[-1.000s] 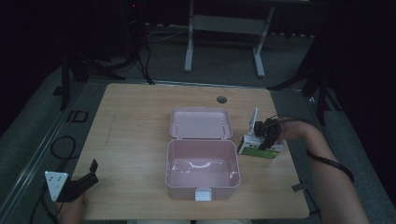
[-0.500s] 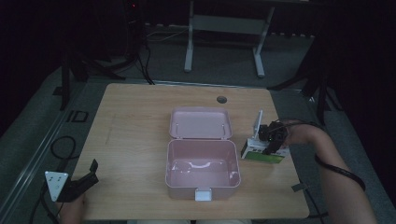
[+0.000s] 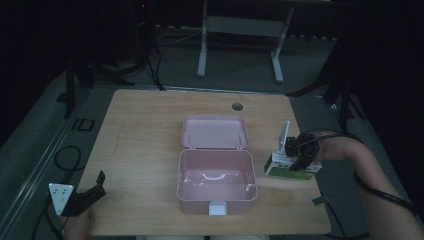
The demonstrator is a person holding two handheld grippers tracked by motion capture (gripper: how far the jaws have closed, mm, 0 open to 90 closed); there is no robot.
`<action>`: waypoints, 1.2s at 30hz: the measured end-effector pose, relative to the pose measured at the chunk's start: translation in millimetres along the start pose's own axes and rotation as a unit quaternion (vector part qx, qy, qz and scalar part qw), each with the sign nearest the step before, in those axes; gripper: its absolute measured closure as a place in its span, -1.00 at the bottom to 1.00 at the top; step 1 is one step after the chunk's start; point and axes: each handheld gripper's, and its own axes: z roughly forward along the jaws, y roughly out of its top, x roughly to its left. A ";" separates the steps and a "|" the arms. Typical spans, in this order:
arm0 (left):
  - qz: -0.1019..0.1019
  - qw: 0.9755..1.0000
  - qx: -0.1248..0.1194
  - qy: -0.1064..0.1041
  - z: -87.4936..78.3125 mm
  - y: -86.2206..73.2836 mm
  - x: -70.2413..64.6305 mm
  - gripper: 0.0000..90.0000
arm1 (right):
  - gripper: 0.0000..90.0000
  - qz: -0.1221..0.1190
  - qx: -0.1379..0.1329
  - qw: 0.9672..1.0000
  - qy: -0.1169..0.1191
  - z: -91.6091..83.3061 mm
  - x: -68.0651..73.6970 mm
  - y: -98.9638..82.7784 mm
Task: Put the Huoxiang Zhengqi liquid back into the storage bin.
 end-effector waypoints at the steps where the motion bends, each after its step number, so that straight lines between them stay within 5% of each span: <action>1: 0.000 1.000 0.001 0.000 0.2 0.0 0.0 -0.98 | 0.37 0.000 0.002 1.000 0.000 -3.8 1.9 0.4; 20: 0.005 1.000 0.005 0.000 1.5 -0.5 -1.4 -0.97 | 0.37 -0.017 -0.017 0.999 -0.022 -78.1 28.8 22.1; 36: 0.002 1.000 0.001 0.001 1.0 -0.5 -0.9 -0.97 | 0.37 -0.063 -0.022 0.998 -0.018 -101.7 47.2 86.8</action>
